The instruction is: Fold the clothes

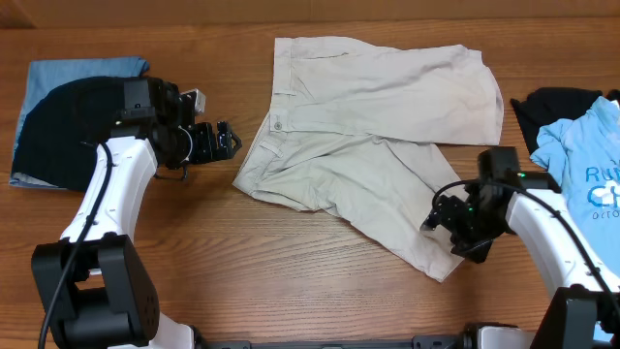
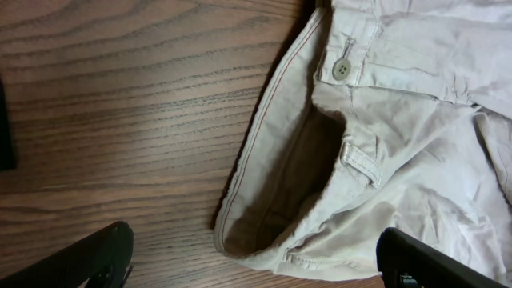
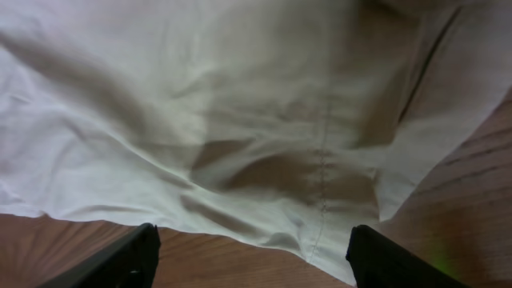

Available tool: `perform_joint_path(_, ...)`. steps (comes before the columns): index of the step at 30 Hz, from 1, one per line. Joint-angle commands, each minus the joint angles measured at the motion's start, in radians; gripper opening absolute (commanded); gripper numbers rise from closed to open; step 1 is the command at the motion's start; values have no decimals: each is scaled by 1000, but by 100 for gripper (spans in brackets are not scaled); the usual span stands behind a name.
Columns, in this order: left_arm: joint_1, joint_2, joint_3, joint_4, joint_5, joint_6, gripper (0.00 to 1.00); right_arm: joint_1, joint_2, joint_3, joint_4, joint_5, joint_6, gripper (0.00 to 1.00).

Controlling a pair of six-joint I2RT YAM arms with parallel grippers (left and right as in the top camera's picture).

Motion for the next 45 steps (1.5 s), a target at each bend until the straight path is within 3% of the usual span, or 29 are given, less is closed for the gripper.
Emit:
perform_joint_path(1, -7, -21, 23, 0, -6, 23, 100, 22, -9, -24, 11, 23, 50, 82)
perform_joint_path(13, -7, -21, 21, 0, -6, 23, 100, 22, -9, -143, 42, 30, 66, 87)
perform_joint_path(18, -7, -20, 21, -1, -6, 23, 100, 22, -9, -230, 149, 22, 107, 89)
perform_joint_path(22, -8, -20, 21, 0, -6, 23, 100, 19, -9, -192, 215, 80, 128, 89)
perform_joint_path(36, -60, 7, 21, 54, -6, 24, 100, -94, -8, 15, 79, 179, -7, 89)
perform_joint_path(41, -86, 45, 21, 88, -22, 27, 100, -111, 31, 14, 139, 141, -39, 81)
perform_joint_path(44, -86, 48, 21, 94, -22, 27, 100, -111, 72, 14, 184, 132, -38, 65)
perform_joint_path(45, -86, 48, 21, 94, -24, 28, 100, -111, 89, 14, 203, 127, -39, 53)
